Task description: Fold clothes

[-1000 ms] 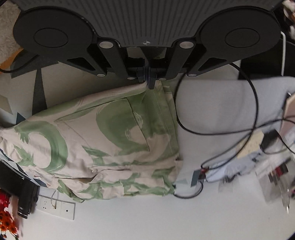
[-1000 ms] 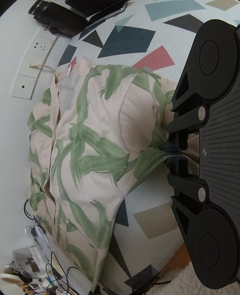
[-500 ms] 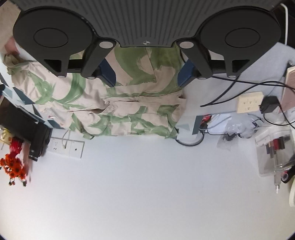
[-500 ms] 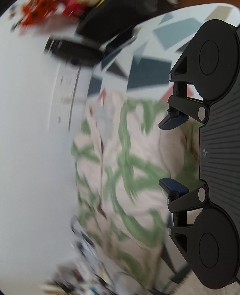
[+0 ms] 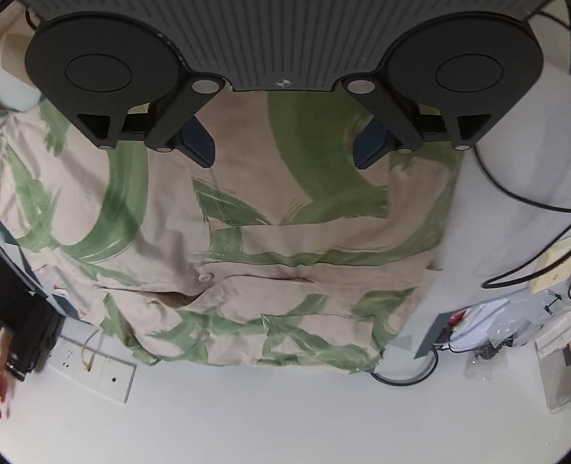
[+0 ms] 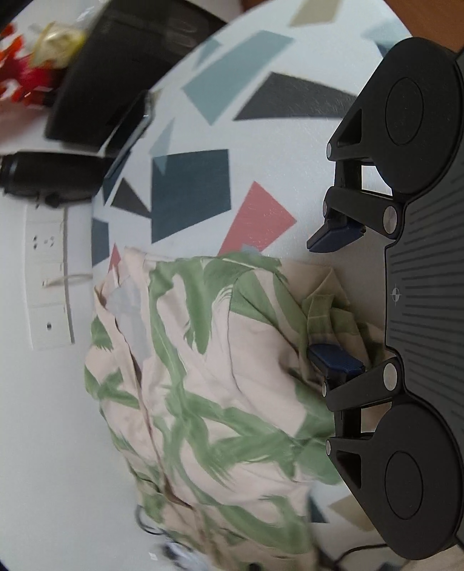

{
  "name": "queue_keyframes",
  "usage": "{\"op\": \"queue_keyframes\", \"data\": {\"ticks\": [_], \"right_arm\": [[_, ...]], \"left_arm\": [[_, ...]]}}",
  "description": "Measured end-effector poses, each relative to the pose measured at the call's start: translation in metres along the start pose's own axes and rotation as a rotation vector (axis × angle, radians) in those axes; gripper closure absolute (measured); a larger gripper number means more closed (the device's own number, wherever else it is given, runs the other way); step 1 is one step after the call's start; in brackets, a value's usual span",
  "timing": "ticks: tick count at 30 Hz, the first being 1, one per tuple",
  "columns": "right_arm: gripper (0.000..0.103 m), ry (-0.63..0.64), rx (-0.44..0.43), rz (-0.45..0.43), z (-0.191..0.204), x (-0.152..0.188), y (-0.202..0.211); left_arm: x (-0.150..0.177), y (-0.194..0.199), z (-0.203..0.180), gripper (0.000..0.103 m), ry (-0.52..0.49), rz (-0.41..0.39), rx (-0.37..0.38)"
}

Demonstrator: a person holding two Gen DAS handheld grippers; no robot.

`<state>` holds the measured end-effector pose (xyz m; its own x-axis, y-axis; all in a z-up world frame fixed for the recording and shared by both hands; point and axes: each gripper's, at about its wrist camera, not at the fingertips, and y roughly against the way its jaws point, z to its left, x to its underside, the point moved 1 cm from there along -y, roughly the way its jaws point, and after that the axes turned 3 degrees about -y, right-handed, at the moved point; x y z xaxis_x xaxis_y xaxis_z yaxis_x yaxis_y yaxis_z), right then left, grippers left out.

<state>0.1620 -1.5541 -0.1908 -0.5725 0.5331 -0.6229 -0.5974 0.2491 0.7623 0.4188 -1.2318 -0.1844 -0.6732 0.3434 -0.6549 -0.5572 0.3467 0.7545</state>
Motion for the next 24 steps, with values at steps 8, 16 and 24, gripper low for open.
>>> {"op": "queue_keyframes", "data": {"ticks": [8, 16, 24], "right_arm": [[0.067, 0.021, -0.042, -0.014, 0.006, -0.004, -0.009], [0.078, -0.045, -0.095, -0.017, -0.002, -0.005, -0.008], [0.084, -0.096, -0.121, -0.012, -0.008, -0.009, -0.011]], "left_arm": [[-0.002, -0.016, -0.016, 0.001, -0.072, 0.027, -0.029], [-0.001, -0.017, -0.017, 0.000, -0.066, 0.012, -0.035], [-0.001, -0.018, -0.017, 0.000, -0.063, 0.006, -0.037]]}}
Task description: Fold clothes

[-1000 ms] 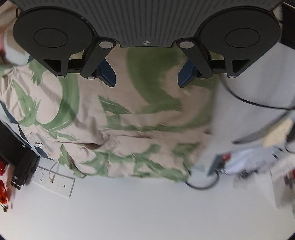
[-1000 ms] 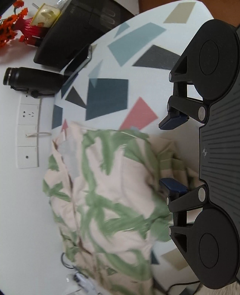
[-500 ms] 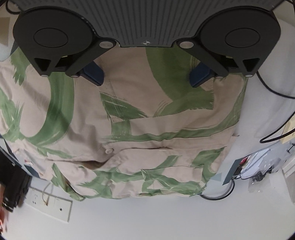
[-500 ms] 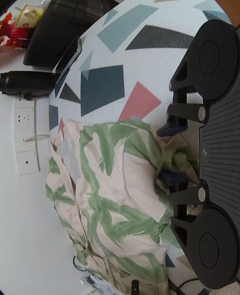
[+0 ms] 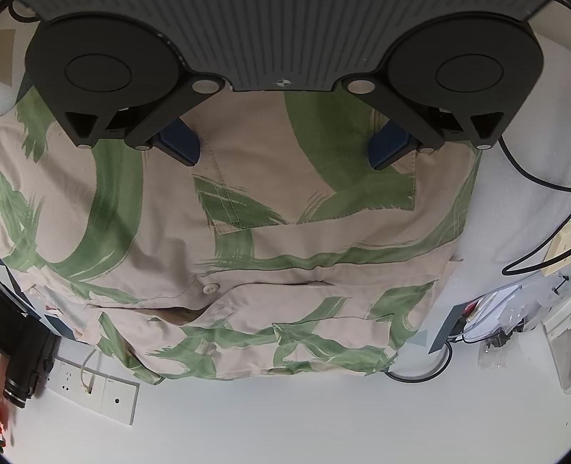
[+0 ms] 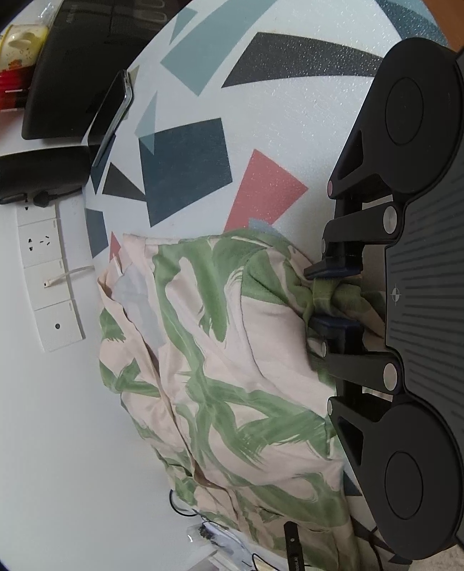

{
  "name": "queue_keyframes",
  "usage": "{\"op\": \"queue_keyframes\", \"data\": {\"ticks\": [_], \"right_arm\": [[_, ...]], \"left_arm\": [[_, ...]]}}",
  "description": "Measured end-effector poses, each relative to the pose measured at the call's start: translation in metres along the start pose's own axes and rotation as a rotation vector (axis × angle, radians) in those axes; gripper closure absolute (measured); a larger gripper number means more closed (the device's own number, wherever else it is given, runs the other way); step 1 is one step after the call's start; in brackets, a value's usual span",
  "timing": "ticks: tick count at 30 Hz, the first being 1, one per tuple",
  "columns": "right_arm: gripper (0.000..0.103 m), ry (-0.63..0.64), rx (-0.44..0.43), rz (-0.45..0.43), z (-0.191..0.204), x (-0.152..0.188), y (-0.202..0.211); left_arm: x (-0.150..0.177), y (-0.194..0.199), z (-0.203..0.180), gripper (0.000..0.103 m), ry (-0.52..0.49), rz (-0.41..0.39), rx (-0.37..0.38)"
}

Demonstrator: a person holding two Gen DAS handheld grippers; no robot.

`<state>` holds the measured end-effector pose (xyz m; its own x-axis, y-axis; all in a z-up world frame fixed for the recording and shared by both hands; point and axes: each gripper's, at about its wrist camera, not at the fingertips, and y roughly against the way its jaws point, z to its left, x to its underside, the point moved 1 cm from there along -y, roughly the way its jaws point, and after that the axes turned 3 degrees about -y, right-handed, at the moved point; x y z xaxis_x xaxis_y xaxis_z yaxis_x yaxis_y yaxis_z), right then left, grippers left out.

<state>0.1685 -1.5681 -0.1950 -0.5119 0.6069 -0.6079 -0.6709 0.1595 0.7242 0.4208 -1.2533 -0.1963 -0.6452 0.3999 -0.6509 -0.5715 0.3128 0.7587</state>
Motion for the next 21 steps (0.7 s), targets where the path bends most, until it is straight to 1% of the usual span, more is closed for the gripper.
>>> {"op": "queue_keyframes", "data": {"ticks": [7, 11, 16, 21], "right_arm": [[0.087, -0.038, -0.007, 0.002, -0.005, -0.002, -0.001], [0.090, -0.047, 0.005, -0.003, -0.007, -0.002, 0.001], [0.091, -0.060, 0.057, -0.025, -0.013, -0.003, 0.005], [0.092, -0.101, 0.119, -0.054, -0.025, -0.004, 0.014]], "left_arm": [[0.000, 0.000, 0.000, 0.000, -0.001, -0.001, -0.001], [-0.002, -0.002, 0.000, 0.000, -0.008, 0.017, -0.001], [-0.007, -0.005, 0.000, 0.000, -0.018, 0.050, 0.005], [-0.008, -0.005, 0.000, 0.000, -0.020, 0.060, 0.006]]}}
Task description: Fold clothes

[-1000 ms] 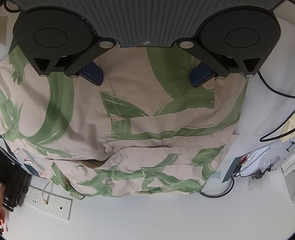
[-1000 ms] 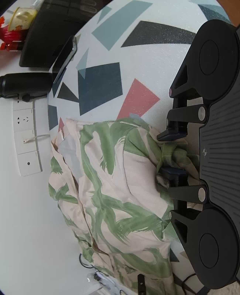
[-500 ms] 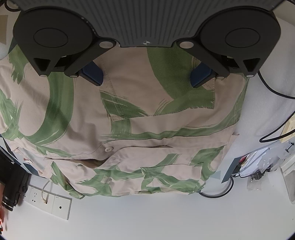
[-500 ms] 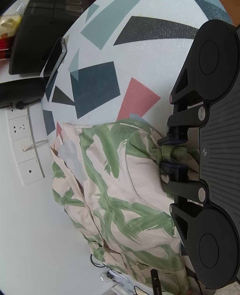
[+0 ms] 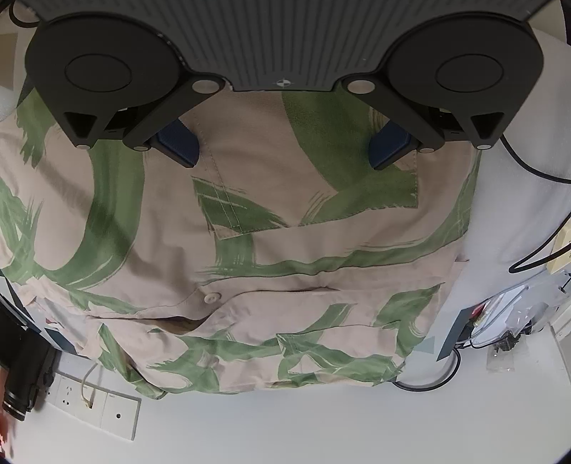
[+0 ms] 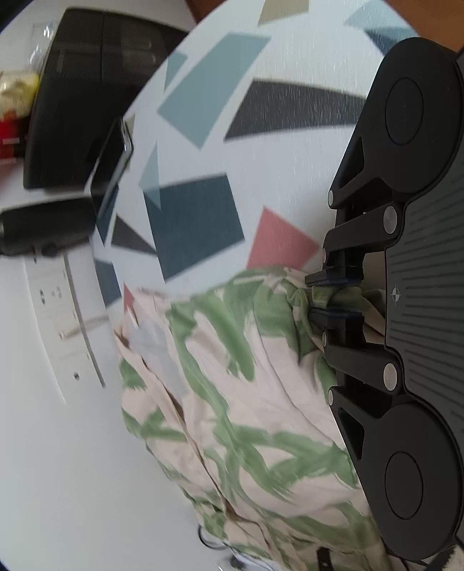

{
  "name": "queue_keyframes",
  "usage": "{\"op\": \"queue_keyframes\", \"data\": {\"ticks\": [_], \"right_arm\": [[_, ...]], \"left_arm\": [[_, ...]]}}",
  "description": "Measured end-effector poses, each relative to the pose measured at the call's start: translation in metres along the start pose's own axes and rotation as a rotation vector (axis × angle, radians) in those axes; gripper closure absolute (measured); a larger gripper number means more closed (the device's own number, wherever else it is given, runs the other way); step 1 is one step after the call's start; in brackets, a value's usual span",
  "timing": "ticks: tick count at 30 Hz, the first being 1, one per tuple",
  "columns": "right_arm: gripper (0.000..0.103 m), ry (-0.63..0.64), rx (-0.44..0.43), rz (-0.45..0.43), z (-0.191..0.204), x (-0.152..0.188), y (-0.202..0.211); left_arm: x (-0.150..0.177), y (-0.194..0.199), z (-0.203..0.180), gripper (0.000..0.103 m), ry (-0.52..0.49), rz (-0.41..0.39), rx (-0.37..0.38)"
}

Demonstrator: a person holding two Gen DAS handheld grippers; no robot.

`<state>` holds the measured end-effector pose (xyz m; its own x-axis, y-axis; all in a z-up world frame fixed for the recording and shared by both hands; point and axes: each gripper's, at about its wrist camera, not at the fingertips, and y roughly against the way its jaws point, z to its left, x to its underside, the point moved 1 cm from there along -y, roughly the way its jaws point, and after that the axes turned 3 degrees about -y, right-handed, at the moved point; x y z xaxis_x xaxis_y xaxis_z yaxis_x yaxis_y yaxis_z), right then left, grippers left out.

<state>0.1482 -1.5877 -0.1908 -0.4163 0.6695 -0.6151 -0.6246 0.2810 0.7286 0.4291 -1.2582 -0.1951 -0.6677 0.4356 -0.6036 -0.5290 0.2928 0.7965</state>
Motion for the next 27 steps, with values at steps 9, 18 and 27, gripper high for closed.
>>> {"op": "queue_keyframes", "data": {"ticks": [9, 18, 27], "right_arm": [[0.092, -0.052, 0.078, -0.020, -0.018, 0.000, 0.010], [0.089, -0.120, 0.059, -0.045, -0.027, -0.002, 0.021], [0.083, -0.186, 0.122, -0.090, -0.060, -0.003, 0.040]], "left_arm": [[0.000, 0.000, 0.000, 0.000, 0.001, 0.000, 0.001], [0.000, 0.000, 0.000, 0.000, 0.003, -0.002, 0.000], [0.000, 0.000, 0.000, 0.000, 0.004, -0.003, -0.002]]}}
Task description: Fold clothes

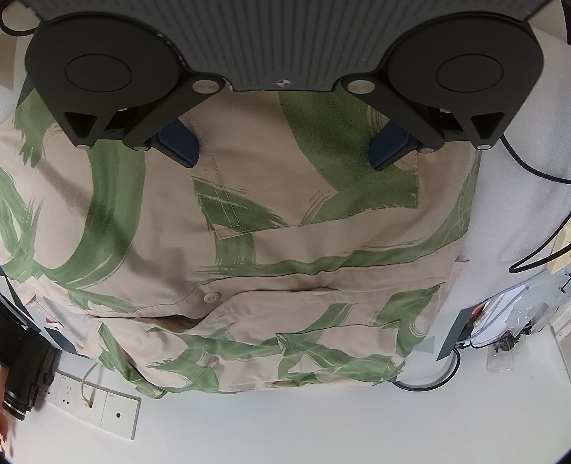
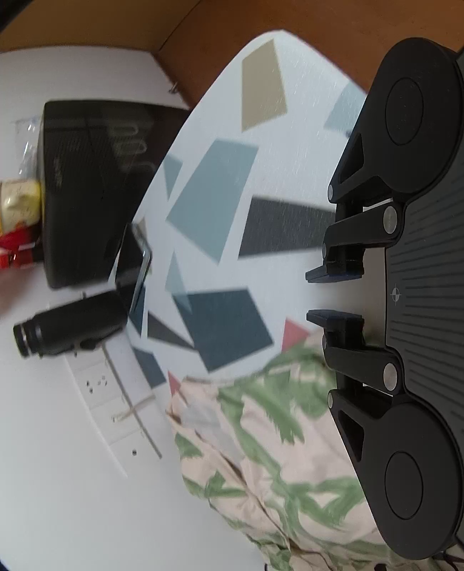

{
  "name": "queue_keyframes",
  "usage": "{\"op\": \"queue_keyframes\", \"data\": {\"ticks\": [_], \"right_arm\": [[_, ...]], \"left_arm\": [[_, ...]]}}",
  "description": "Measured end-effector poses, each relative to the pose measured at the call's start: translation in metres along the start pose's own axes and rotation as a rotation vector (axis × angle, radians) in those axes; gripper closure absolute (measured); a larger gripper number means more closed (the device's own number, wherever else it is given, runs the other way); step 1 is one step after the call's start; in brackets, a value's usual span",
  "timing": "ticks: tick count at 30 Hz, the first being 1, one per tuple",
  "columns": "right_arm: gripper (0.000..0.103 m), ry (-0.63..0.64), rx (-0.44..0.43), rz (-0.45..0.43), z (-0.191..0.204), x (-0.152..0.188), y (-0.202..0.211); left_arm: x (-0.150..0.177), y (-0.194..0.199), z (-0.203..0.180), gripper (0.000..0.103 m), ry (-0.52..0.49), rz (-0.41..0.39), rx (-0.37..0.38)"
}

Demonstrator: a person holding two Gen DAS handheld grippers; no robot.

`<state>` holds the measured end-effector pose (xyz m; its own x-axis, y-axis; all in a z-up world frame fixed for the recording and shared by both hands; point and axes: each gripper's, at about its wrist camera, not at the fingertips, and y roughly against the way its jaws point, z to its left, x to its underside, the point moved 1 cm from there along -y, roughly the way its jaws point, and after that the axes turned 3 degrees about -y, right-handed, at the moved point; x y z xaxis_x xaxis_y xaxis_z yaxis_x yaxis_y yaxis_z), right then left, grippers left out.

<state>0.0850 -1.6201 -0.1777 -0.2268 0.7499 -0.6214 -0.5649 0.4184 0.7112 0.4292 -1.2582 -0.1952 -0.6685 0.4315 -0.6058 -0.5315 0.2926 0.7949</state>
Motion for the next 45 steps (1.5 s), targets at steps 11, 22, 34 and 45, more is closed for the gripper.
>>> {"op": "queue_keyframes", "data": {"ticks": [11, 22, 34, 45], "right_arm": [[0.073, 0.195, -0.084, 0.095, 0.020, 0.017, -0.006], [0.063, 0.253, -0.086, 0.082, 0.030, 0.021, -0.023], [0.086, 0.265, -0.190, 0.040, 0.059, -0.003, -0.034], [0.074, 0.337, -0.098, 0.013, 0.061, -0.038, -0.084]], "left_arm": [[0.000, 0.000, 0.000, 0.000, 0.004, 0.003, -0.003], [0.000, 0.001, -0.001, 0.000, 0.006, -0.003, -0.006], [0.001, 0.001, -0.002, 0.000, 0.014, -0.005, -0.015], [-0.001, 0.001, -0.002, 0.000, 0.017, 0.006, -0.019]]}}
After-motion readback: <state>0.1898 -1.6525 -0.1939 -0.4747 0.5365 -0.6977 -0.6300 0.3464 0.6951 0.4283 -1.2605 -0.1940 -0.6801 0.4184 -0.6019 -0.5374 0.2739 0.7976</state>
